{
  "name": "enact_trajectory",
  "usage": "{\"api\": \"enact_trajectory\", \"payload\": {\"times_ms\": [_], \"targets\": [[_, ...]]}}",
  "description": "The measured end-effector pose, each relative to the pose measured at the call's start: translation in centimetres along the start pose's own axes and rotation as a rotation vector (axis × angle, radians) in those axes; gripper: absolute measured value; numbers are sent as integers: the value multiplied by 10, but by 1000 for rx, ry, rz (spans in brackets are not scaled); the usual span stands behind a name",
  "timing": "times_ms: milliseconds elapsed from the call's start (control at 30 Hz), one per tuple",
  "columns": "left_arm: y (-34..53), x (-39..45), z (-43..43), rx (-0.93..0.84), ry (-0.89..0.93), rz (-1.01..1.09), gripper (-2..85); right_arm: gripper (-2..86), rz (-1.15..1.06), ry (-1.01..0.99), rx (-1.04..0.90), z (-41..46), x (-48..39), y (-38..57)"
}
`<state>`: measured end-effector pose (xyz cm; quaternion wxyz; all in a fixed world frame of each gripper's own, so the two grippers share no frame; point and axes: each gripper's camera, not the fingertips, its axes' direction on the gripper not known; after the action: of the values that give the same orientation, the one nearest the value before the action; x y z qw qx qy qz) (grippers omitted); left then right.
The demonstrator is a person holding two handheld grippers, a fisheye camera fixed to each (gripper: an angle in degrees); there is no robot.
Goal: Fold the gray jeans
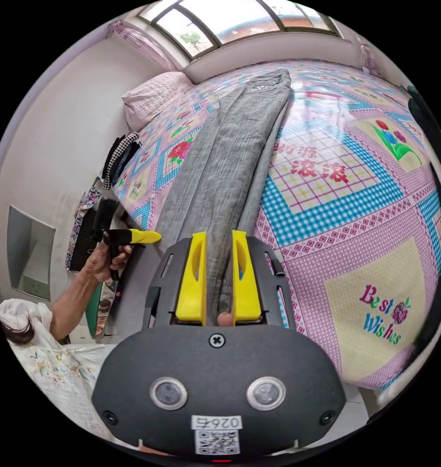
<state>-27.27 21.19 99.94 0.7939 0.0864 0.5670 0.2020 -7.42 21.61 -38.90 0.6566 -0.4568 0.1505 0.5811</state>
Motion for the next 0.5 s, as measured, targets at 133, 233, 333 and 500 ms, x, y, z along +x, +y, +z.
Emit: {"api": "enact_trajectory", "payload": {"times_ms": [133, 233, 333, 500], "targets": [[8, 10, 13, 5, -15, -13, 67, 47, 46, -109, 8, 10, 15, -9], [14, 8, 19, -17, -28, -62, -1, 46, 50, -85, -86, 36, 18, -16], [22, 14, 25, -2, 18, -60, -8, 30, 52, -68, -106, 46, 16, -15], [33, 61, 35, 3, 168, 107, -10, -11, 18, -106, -69, 33, -4, -8]]}}
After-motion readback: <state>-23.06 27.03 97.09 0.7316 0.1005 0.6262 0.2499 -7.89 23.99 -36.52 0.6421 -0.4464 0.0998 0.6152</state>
